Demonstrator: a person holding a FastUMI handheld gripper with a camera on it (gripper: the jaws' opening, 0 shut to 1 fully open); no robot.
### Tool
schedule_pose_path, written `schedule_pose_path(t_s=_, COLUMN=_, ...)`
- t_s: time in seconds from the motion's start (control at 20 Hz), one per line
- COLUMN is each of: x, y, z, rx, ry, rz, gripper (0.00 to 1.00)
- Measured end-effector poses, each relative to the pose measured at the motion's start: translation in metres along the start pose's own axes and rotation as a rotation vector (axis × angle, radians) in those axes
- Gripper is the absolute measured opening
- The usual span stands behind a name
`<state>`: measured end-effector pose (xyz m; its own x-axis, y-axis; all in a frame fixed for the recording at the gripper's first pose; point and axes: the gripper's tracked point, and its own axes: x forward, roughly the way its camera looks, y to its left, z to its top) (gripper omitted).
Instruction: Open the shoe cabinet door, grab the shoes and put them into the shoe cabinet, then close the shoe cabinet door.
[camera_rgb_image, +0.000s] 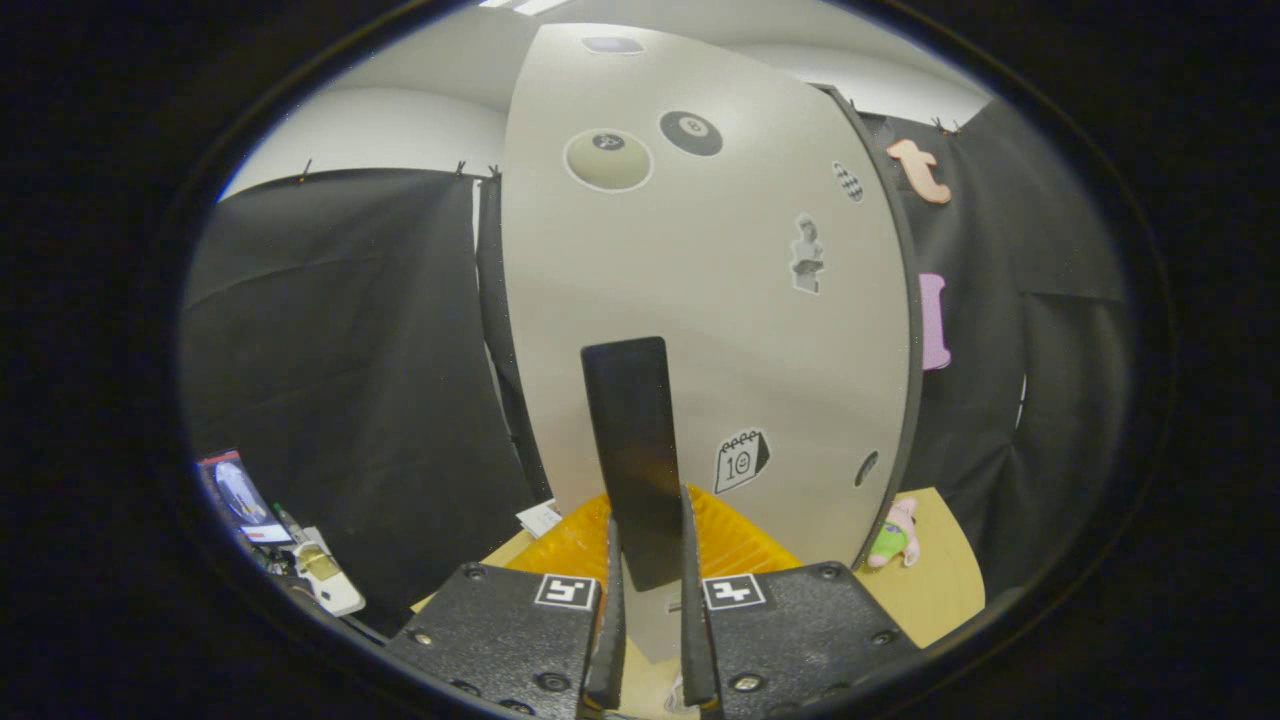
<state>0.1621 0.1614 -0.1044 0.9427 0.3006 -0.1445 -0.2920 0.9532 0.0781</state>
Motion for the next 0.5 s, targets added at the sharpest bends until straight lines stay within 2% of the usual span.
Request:
schedule_pose_path(t_s=0.3, x=-0.038, y=-0.026, z=-0.003, rx=-0.009, ry=0.000, rz=-0.049, gripper=0.25)
schedule_pose_path(t_s=0.5, x=-0.051, y=-0.047, z=-0.004, rx=-0.018, ry=0.005, rz=-0.066, gripper=0.19)
